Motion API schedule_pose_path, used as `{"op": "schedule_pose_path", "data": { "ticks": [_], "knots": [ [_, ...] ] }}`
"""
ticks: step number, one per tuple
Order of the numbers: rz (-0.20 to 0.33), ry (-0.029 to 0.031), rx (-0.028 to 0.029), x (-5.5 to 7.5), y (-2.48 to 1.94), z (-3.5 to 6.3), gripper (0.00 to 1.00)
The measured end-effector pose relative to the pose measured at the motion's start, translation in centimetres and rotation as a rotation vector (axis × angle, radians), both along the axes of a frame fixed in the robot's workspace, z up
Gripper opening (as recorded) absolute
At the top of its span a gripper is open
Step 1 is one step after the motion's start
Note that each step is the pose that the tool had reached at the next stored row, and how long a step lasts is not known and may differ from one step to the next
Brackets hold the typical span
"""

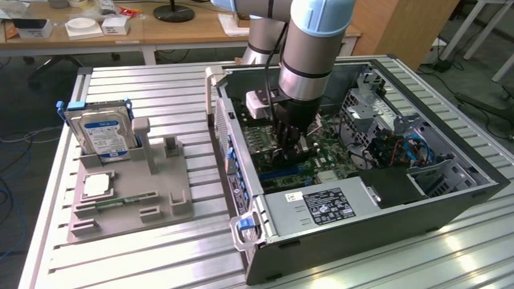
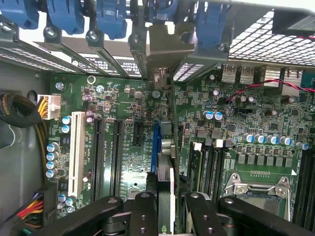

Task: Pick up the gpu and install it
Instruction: 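Insert the gpu into the slot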

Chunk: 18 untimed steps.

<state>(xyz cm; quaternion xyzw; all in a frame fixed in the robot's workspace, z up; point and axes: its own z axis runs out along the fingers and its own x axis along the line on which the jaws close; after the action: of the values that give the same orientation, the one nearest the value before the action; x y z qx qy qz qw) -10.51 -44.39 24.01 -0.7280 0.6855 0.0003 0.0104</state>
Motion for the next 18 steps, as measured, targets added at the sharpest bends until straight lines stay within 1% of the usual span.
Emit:
{"op": "schedule_pose_path", "data": {
  "ticks": [18],
  "knots": [
    [0.0, 0.0, 0.0, 0.0, 0.0, 0.0, 0.26]
  ]
}}
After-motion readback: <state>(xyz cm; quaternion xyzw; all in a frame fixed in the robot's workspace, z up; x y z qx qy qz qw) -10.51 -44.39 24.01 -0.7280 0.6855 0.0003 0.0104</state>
